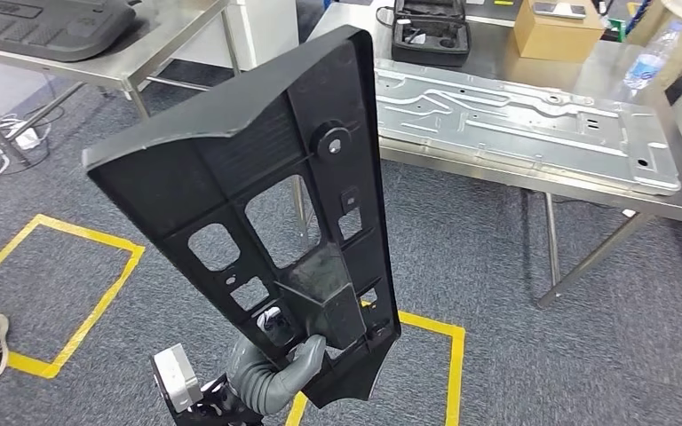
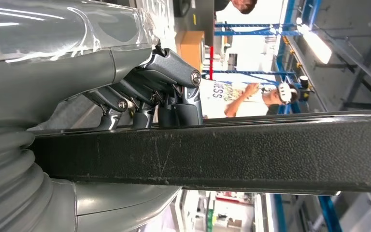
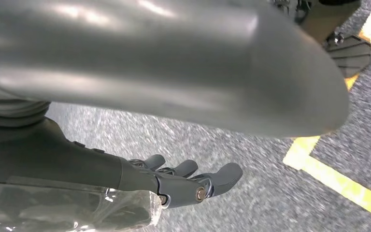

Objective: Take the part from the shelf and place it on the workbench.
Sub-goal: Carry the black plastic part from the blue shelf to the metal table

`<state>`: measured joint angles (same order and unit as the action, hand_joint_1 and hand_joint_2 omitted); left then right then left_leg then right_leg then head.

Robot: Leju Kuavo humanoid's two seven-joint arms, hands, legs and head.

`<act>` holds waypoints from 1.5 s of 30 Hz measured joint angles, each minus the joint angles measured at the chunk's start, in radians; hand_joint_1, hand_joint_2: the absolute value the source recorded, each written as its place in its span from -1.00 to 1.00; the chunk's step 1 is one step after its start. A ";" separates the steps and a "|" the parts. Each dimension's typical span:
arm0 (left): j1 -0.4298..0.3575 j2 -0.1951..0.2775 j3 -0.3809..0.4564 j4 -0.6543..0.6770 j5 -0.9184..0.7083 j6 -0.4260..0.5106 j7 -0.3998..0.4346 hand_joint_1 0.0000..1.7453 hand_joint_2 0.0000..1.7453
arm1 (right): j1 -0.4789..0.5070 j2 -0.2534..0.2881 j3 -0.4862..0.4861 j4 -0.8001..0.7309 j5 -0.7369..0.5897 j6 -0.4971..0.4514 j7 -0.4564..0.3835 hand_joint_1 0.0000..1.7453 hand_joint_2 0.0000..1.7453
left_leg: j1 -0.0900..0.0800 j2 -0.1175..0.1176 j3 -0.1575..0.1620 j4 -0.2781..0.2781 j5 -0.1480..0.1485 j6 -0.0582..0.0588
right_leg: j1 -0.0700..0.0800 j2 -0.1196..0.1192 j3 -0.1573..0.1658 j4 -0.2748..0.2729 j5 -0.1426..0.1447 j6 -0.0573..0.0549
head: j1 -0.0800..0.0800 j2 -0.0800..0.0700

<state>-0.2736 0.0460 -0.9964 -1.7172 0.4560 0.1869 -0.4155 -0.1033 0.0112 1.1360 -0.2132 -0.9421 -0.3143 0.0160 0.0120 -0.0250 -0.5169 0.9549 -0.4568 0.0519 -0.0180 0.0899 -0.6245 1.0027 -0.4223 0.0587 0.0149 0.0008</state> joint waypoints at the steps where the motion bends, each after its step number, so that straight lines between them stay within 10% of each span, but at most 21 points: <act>1: 0.001 -0.001 0.000 0.000 0.000 0.001 -0.001 1.00 1.00 | -0.001 -0.001 0.000 0.000 0.000 0.000 0.000 -1.00 -1.00 | 0.000 0.013 0.001 -0.002 0.002 0.005 | 0.001 -0.030 -0.022 0.050 -0.030 0.003 | 0.002 0.000; 5: 0.006 -0.001 -0.001 0.006 0.001 0.002 -0.002 1.00 1.00 | -0.003 -0.002 0.000 0.000 0.003 0.000 0.002 -1.00 -1.00 | -0.007 0.068 -0.001 -0.001 0.001 0.009 | 0.003 -0.077 -0.106 0.250 -0.111 0.008 | 0.006 0.000; 11: 0.004 -0.001 -0.001 0.007 0.001 0.002 -0.004 1.00 1.00 | -0.007 -0.004 0.000 0.000 0.009 0.000 0.003 -1.00 -1.00 | -0.019 0.119 0.006 0.000 -0.009 -0.002 | 0.018 -0.166 0.051 -0.035 -0.007 -0.007 | 0.006 0.000; 17: 0.002 -0.001 -0.003 0.007 0.001 0.002 -0.005 1.00 1.00 | -0.008 -0.005 0.000 0.000 0.009 0.000 0.003 -1.00 -1.00 | -0.017 0.116 -0.001 0.022 -0.029 -0.017 | 0.018 -0.130 0.045 -0.037 -0.002 -0.025 | 0.006 0.000; 20: 0.003 -0.001 -0.005 0.008 0.001 0.002 -0.009 1.00 1.00 | -0.009 -0.006 0.000 0.000 0.009 0.000 0.003 -1.00 -1.00 | -0.008 0.045 -0.089 0.220 -0.133 -0.039 | 0.009 -0.076 0.041 -0.041 0.006 -0.047 | 0.006 0.000; 22: 0.005 -0.001 -0.007 0.011 0.001 0.002 -0.009 1.00 1.00 | -0.008 -0.006 0.000 0.000 0.009 0.000 0.003 -1.00 -1.00 | -0.007 0.038 -0.133 0.307 -0.151 -0.040 | 0.009 -0.047 0.039 -0.041 0.008 -0.048 | 0.006 0.000; 26: 0.004 -0.001 -0.007 0.013 0.001 0.002 -0.010 1.00 1.00 | -0.007 -0.005 0.000 0.000 0.009 0.000 0.002 -1.00 -1.00 | -0.005 -0.011 -0.046 0.094 -0.027 -0.027 | 0.011 0.009 0.041 -0.040 0.010 -0.044 | 0.006 0.000; 30: 0.003 -0.001 -0.007 0.014 0.001 0.002 -0.011 1.00 1.00 | -0.006 -0.003 0.000 0.000 0.010 -0.001 -0.002 -1.00 -1.00 | -0.005 -0.046 -0.013 0.005 -0.001 -0.010 | 0.006 0.052 0.024 -0.040 0.020 -0.022 | 0.006 0.000; 32: 0.001 -0.001 -0.007 0.014 0.000 0.002 -0.012 1.00 1.00 | -0.002 -0.003 0.000 0.000 0.011 -0.003 -0.003 -1.00 -1.00 | -0.004 -0.023 -0.007 -0.002 0.006 0.002 | 0.006 0.026 0.014 -0.022 0.008 -0.011 | 0.008 0.000; 35: 0.003 -0.001 -0.007 0.014 0.000 0.002 -0.012 1.00 1.00 | -0.004 -0.002 0.000 0.001 0.015 -0.003 -0.002 -1.00 -1.00 | -0.002 0.018 -0.004 -0.007 0.009 0.013 | 0.007 -0.059 -0.062 0.145 -0.082 0.002 | 0.015 0.000; 38: 0.005 -0.001 -0.008 0.015 0.000 0.002 -0.011 1.00 1.00 | -0.006 -0.001 0.000 0.000 0.022 -0.004 -0.003 -1.00 -1.00 | -0.003 0.049 -0.005 -0.006 0.007 0.013 | -0.001 -0.078 -0.109 0.254 -0.112 0.011 | 0.016 0.000; 42: 0.003 -0.001 -0.007 0.015 -0.002 0.006 -0.007 1.00 1.00 | -0.006 -0.001 0.001 0.001 0.032 -0.006 -0.013 -1.00 -1.00 | -0.005 0.061 -0.001 -0.004 0.001 0.001 | -0.002 -0.097 0.033 0.003 -0.011 0.007 | 0.018 0.000; 45: 0.002 -0.001 -0.007 0.015 -0.003 0.012 0.001 1.00 1.00 | -0.007 -0.001 0.001 0.000 0.035 -0.006 -0.017 -1.00 -1.00 | -0.009 0.064 0.000 -0.005 0.000 -0.015 | 0.006 -0.099 0.054 -0.042 -0.006 -0.011 | 0.018 0.000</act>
<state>-0.2715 0.0454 -1.0035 -1.7025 0.4533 0.1988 -0.4149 -0.1105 0.0103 1.1369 -0.2128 -0.9075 -0.3208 -0.0014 0.0034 0.0385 -0.5171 0.9498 -0.4573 0.0373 -0.0119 -0.0091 -0.5707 0.9605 -0.4286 0.0481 0.0331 0.0010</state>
